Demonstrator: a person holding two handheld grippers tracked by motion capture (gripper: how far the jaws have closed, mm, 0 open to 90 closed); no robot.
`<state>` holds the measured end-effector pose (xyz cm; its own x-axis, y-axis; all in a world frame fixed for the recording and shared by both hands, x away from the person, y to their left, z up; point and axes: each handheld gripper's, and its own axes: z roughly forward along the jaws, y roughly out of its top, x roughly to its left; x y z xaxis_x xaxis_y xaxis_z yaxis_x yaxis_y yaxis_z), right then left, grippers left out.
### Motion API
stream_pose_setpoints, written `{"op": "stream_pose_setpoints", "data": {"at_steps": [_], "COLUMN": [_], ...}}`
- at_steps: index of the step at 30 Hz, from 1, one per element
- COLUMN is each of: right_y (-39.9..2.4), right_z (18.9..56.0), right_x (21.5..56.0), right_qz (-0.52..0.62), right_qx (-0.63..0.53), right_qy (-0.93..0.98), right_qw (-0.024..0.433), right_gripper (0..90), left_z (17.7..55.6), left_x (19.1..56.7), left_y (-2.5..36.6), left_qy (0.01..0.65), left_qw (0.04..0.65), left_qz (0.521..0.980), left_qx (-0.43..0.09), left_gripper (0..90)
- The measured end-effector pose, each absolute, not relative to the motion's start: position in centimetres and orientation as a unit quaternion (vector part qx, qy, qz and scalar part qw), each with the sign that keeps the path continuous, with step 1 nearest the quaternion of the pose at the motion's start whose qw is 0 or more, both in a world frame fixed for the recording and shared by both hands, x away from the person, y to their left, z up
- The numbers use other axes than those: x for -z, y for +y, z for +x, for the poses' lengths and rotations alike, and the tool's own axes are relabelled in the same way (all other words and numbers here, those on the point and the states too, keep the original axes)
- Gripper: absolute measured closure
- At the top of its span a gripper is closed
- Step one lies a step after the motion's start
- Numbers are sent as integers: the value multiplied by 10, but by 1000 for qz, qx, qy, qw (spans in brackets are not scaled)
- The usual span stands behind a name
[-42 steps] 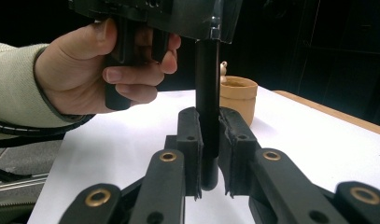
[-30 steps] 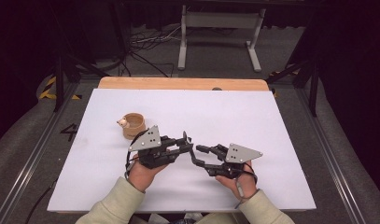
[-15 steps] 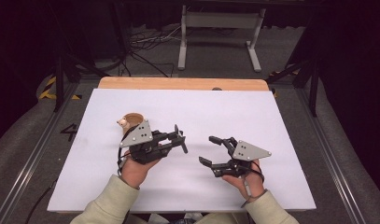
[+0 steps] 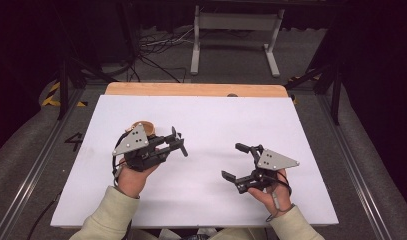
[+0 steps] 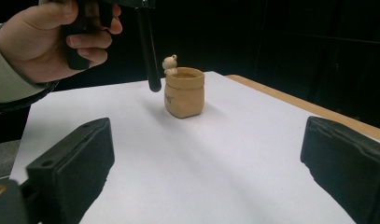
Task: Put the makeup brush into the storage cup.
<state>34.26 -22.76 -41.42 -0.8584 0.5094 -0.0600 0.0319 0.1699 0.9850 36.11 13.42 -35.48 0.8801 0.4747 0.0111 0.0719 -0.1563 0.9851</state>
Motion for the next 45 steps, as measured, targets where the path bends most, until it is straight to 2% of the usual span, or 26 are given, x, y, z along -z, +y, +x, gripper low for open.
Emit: {"op": "stream_pose_setpoints", "data": {"at_steps": [28,45], "right_y": [-257,-262], "right_z": [341,338], "right_x": [419,419], "right_qz": [237,243], "right_qx": [-598,-596], "right_qy": [729,727], "right_qw": [235,240], "right_gripper": [7,5], "left_z": [380,390], "left_x": [352,355], "left_y": [173,189], "left_qy": [297,352], "left_qw": [593,570], "left_qz": [714,696], "left_qx": [-224,-258], "left_gripper": [757,758]}}
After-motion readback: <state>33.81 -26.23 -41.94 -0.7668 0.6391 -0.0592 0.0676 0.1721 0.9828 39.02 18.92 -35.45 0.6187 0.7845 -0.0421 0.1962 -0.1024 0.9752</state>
